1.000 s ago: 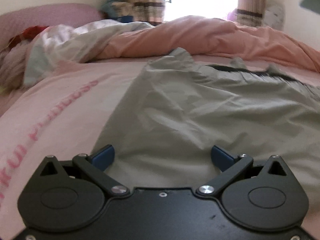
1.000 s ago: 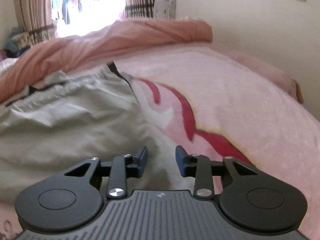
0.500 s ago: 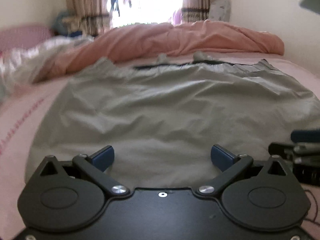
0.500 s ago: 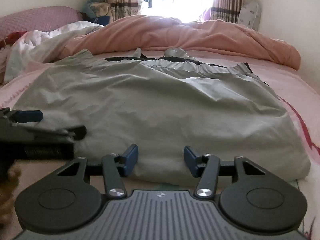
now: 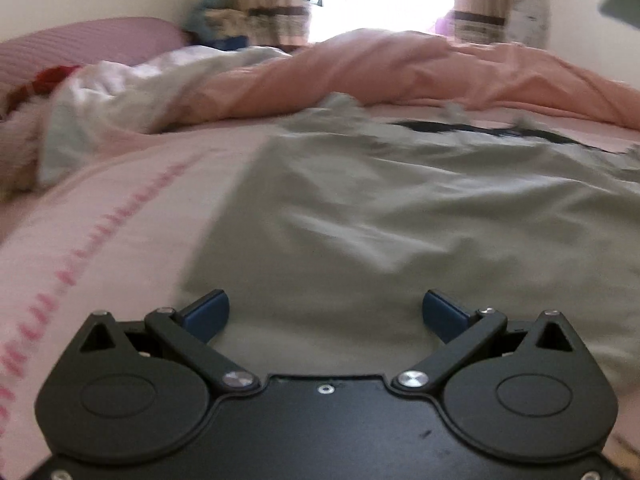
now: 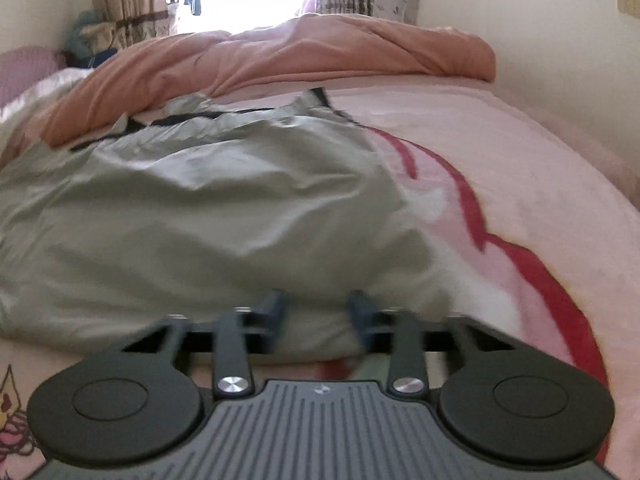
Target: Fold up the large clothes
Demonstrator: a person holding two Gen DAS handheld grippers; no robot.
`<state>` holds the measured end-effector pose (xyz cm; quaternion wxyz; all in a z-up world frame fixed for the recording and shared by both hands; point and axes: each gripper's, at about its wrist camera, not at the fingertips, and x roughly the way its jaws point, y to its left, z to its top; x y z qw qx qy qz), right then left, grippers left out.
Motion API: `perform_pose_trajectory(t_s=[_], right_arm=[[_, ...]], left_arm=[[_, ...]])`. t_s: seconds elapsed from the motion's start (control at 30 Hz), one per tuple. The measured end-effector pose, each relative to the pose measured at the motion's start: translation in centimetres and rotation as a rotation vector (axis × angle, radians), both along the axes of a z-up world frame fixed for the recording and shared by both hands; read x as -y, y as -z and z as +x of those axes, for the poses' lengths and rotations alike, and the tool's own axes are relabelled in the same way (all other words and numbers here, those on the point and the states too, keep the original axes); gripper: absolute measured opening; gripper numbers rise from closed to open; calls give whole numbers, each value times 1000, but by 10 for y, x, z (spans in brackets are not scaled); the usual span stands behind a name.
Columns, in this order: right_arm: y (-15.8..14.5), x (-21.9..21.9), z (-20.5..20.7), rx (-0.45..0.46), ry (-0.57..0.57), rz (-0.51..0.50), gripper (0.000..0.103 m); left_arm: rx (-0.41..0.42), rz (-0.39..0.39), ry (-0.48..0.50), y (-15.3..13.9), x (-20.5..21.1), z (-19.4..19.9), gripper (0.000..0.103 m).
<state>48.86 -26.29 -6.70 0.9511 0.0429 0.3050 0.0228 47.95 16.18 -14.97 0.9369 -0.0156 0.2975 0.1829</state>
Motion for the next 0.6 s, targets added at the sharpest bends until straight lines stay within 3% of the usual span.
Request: perform_pose_trajectory(t_s=[0.07,0.1,0.13,0.2,0.33,0.4,0.5,0.53,0.57,0.6], right_arm=[[-1,14,1,-8,56,6,27],[0,20,1,-11,93,7,33],[2,28,1,-11,103,38,33],[3,39,2,-16,97,103,34],[2,37,1,-21,62,80,46],[1,35,1,-18,44,74,52],[-1,34,1,-15,39,58,55],[-3,36,0,-14,48,55,59],[-4,38,-1,-13,66,42,79],[-5,41,-1,-9,90,17,93]], left_arm=[[-7,28,-53,1,-13,0,103],[-6,9,-72,1,-23,3,103],[-6,-28,-81,0,-30,3,103],[-5,-76,-90,0,-40,4,103],[-1,-32,-122,-4,-43,1,103],[-11,-53,-97,-4,-47,-1,103],[-25,-105,-72,-3,-55,-4,103],[-31,-110,-73,-3,-60,-4,103],[-31,-113,-69,-3,-65,-8,103],[-39,-123,-51,-1,-69,-13,103]])
